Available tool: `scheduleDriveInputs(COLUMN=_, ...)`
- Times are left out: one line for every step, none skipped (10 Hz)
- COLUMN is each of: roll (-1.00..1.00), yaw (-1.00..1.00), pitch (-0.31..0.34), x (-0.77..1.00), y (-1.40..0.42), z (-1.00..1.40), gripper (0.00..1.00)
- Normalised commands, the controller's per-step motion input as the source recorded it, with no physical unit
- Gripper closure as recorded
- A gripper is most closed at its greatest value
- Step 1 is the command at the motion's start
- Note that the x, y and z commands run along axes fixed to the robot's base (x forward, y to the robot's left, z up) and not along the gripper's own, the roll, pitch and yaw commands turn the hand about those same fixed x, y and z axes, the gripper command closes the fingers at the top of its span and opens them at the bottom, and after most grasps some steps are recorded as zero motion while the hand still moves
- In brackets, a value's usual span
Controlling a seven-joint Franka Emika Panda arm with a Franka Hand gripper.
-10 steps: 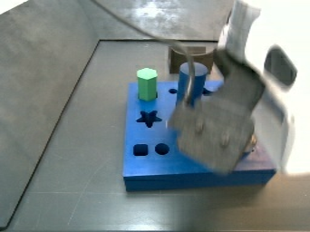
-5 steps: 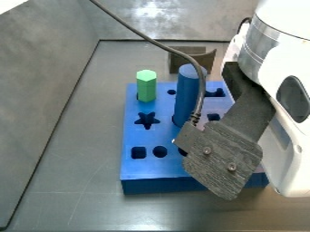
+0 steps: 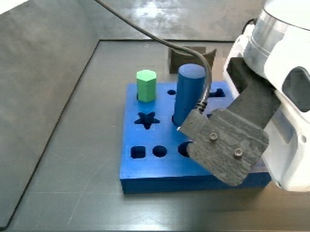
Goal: Pick up the rectangle object. Move to above the board. Insert the rectangle object.
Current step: Insert the rectangle object.
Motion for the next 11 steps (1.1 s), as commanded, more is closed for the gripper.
scheduleDriveInputs(roll=0.0, yaw=-0.07, pitch=0.0, x=0.2, y=-0.09, z=-1.0, gripper=1.0)
scheduleDriveInputs(roll=0.04, yaw=-0.15, pitch=-0.009, x=0.19, y=-0.05, z=-1.0, gripper=1.0)
scheduleDriveInputs(roll=0.0, yaw=-0.27, pitch=-0.057, x=0.14, y=-0.08, z=-1.0, gripper=1.0)
scheduleDriveInputs(roll=0.0, yaw=-0.26, pitch=-0.12, x=0.18, y=-0.11, z=-1.0, gripper=1.0)
scheduleDriveInputs(roll=0.0, yaw=-0.25, pitch=-0.086, x=0.15, y=-0.1, z=-1.0, gripper=1.0)
scheduleDriveInputs(roll=0.0, yaw=-0.19, pitch=-0.011, x=0.16, y=-0.06, z=-1.0, gripper=1.0)
scheduleDriveInputs(roll=0.0, yaw=-0.19, pitch=-0.003, x=0.15, y=-0.06, z=-1.0, gripper=1.0)
scheduleDriveInputs(roll=-0.29, yaw=0.0, pitch=0.0, x=0.0, y=0.03, z=-0.11, gripper=1.0)
scheduleDriveInputs(roll=-0.01, yaw=0.0, pitch=-0.003, x=0.0, y=0.0, z=-0.05, gripper=1.0)
scheduleDriveInputs(roll=-0.03, yaw=-0.03, pitch=0.0, x=0.0, y=0.0, z=0.0, gripper=1.0)
scheduleDriveInputs(roll=-0.1, yaw=-0.01, pitch=-0.017, x=0.0, y=0.01, z=-0.01, gripper=1.0)
